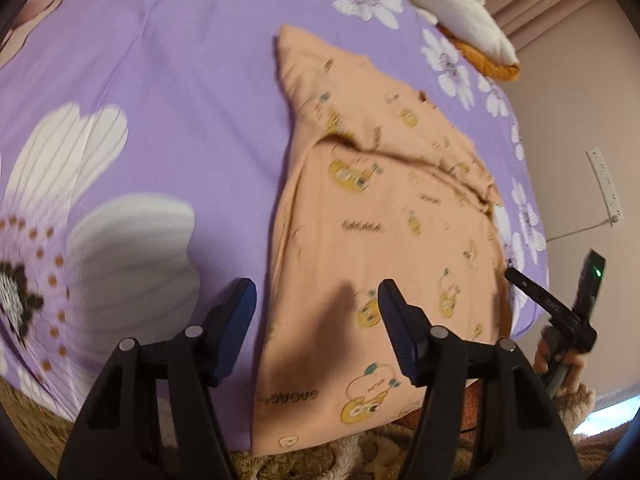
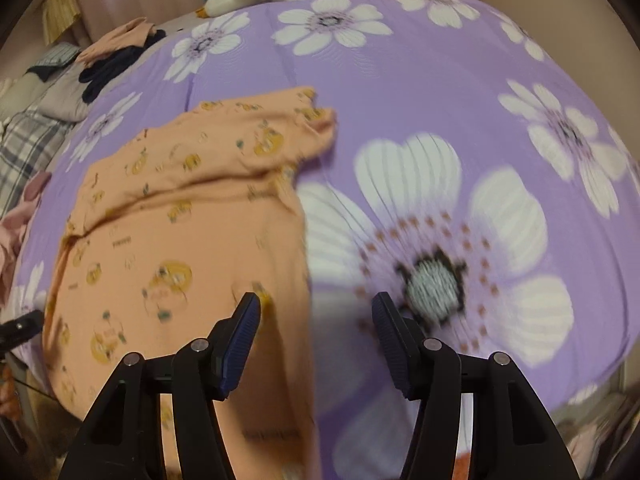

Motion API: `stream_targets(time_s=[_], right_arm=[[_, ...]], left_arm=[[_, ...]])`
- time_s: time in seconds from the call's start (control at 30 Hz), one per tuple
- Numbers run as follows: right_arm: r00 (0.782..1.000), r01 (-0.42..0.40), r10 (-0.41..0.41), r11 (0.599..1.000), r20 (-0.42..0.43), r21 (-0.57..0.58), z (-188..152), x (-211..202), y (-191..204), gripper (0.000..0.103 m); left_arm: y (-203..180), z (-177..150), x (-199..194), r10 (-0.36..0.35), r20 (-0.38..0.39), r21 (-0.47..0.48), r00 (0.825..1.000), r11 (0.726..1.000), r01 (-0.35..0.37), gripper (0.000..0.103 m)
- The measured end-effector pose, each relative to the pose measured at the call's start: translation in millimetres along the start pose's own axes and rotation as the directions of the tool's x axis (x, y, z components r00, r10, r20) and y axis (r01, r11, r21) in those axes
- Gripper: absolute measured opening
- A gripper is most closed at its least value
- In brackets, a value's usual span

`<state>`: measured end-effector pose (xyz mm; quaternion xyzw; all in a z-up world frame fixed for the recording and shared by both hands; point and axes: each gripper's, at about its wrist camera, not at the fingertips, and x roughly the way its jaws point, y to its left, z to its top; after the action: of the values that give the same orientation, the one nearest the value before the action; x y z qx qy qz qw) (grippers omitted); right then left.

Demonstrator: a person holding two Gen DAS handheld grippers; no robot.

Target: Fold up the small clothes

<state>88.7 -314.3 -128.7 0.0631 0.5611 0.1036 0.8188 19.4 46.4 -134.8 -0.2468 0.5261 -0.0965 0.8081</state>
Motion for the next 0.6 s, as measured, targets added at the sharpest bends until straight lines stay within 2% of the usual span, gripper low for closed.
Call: stream_targets(time_s=[0.17,0.3,0.37,0.4,0.47,0.5,0.57,0.6], right_arm=[[0.997,-0.059,0.061,0.998,-0.054,0.03,-27,-7,-5,0.057],[0.991,-0.098,0.099,0.995,-0.087,0.025,-41,-13,-1,0.057],[0.988,-0.116,0.12,0.992,-0.093,0.048,-46,-14,1,0.05],[0.982,-0.152,0.158,0.986,-0.104,0.062,-48,-13,4,0.046],[0.975,-0.184,0.191,0.98,-0.112,0.073,-52,-9,8,0.045],[0.977,-0.177,0.183,0.982,-0.109,0.069,-54,-7,11,0.041],[0.985,-0.137,0.141,0.989,-0.098,0.045,-56,-4,15,0.032],[0.987,-0.129,0.132,0.991,-0.091,0.038,-56,-4,17,0.021]], left_arm=[[-7,-9,3,0.007,-0.026,0.039,1.0,0.999,-0.006,0.062],[-5,-17,3,-0.025,-0.05,0.026,0.998,0.999,0.027,0.062],[-6,-19,4,-0.023,-0.056,0.025,0.998,0.999,0.025,0.062],[-8,-20,4,-0.021,-0.059,0.032,0.998,0.999,0.022,0.062],[-11,-22,7,-0.029,-0.064,0.051,0.998,0.998,0.032,0.061],[-13,-24,10,-0.026,-0.063,0.066,0.998,0.997,0.03,0.057],[-16,-25,13,0.017,-0.044,0.092,0.999,0.996,-0.013,0.042],[-18,-24,15,0.036,-0.035,0.102,0.999,0.994,-0.033,0.025]])
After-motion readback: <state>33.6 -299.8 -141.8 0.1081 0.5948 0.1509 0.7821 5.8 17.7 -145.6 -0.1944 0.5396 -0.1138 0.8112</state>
